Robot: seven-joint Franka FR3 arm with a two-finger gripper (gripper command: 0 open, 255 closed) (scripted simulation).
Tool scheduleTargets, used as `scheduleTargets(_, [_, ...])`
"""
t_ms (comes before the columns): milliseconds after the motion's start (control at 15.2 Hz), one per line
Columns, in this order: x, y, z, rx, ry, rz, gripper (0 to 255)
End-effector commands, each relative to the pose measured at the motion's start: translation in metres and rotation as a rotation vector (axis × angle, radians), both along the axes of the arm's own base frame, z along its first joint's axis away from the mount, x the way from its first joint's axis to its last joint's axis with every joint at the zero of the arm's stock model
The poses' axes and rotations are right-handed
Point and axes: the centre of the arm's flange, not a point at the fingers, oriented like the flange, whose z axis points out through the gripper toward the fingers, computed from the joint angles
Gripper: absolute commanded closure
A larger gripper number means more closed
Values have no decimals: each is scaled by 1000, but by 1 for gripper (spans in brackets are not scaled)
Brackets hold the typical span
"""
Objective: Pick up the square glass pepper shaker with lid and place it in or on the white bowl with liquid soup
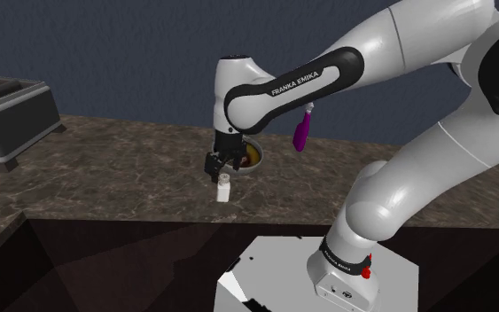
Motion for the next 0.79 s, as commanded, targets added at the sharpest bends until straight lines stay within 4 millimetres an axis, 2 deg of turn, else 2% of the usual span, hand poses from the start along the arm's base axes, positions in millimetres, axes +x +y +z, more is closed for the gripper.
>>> scheduleTargets(0, [-1, 0, -10, 0, -1, 0, 0])
scheduleTargets(66, [-1, -1, -19, 0, -1, 0, 0])
scheduleTargets(594, [-1, -1, -19, 0, -1, 0, 0])
scheduleTargets(660, [-1, -1, -19, 0, -1, 0, 255])
scheduleTargets(726, [-1, -1, -19, 0, -1, 0, 255])
